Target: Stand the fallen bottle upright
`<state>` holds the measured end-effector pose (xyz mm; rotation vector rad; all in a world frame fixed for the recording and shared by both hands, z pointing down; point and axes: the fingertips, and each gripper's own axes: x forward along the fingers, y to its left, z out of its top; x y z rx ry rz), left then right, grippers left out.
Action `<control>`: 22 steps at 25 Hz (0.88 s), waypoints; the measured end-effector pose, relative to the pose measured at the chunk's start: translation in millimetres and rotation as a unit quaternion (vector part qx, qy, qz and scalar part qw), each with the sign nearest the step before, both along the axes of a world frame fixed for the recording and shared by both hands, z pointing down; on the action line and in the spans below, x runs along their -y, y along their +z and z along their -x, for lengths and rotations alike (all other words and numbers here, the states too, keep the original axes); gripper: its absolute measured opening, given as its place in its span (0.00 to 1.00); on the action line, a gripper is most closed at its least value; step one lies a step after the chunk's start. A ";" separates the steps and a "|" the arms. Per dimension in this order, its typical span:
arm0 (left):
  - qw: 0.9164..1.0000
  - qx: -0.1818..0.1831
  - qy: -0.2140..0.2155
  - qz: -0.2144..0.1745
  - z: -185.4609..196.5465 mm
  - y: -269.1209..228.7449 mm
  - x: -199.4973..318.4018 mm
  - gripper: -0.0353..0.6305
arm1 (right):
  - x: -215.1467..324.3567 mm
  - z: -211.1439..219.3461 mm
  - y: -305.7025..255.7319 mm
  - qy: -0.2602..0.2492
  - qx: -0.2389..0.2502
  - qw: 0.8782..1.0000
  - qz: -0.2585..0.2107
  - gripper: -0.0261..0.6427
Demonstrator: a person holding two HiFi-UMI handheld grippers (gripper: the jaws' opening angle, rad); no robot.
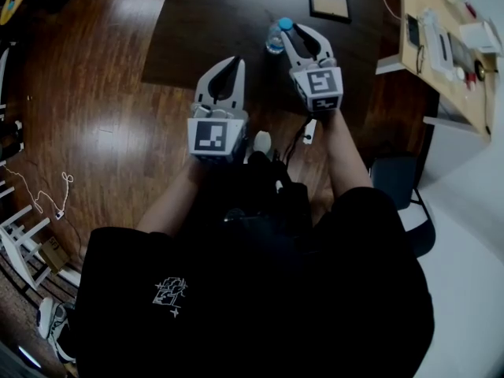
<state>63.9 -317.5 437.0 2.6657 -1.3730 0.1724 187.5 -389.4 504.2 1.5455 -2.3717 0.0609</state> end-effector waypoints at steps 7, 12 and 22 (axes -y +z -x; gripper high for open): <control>1.000 -0.004 0.002 -0.005 -2.2 -8.5 -8.6 0.06 | -12.2 1.2 -5.3 -0.002 0.015 1.000 0.002 0.26; 1.000 -0.004 0.009 -0.011 -7.3 -11.9 -16.2 0.06 | -23.8 -7.7 -13.3 0.010 0.024 1.000 -0.007 0.25; 0.999 -0.021 0.029 -0.019 -30.9 -21.8 -35.6 0.06 | -95.0 -38.2 -76.0 0.087 0.174 0.979 -0.058 0.07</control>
